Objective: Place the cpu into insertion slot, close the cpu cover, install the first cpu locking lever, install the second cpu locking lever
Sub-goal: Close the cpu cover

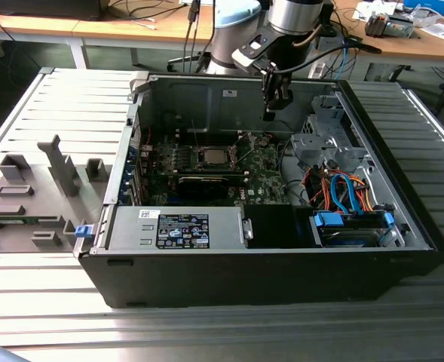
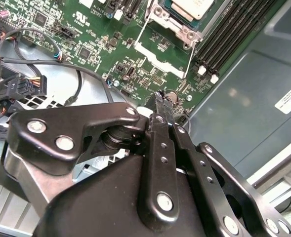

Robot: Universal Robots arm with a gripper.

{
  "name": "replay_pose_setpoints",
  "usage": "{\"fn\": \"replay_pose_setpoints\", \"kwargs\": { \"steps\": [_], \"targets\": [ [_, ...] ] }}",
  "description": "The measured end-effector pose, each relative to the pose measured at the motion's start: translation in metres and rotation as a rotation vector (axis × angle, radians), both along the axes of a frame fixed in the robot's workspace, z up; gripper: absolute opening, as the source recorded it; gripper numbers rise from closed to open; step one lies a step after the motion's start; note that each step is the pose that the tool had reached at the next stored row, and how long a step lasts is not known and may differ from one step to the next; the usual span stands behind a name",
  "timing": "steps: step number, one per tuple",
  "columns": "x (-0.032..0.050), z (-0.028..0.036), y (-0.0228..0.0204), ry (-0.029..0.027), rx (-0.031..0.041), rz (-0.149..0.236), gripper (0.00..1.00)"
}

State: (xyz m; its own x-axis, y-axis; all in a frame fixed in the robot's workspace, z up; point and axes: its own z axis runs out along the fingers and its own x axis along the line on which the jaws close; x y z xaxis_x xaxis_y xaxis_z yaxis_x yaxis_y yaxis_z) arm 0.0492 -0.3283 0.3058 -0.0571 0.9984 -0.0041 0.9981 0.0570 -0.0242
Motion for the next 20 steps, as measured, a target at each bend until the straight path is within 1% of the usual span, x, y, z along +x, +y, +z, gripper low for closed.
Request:
{"fn": "replay_pose_setpoints", "kwargs": {
  "steps": [20],
  "targets": [
    [0.0110, -0.0041, 0.0000, 0.0000, 0.0000, 0.000, 0.11]
  ]
}}
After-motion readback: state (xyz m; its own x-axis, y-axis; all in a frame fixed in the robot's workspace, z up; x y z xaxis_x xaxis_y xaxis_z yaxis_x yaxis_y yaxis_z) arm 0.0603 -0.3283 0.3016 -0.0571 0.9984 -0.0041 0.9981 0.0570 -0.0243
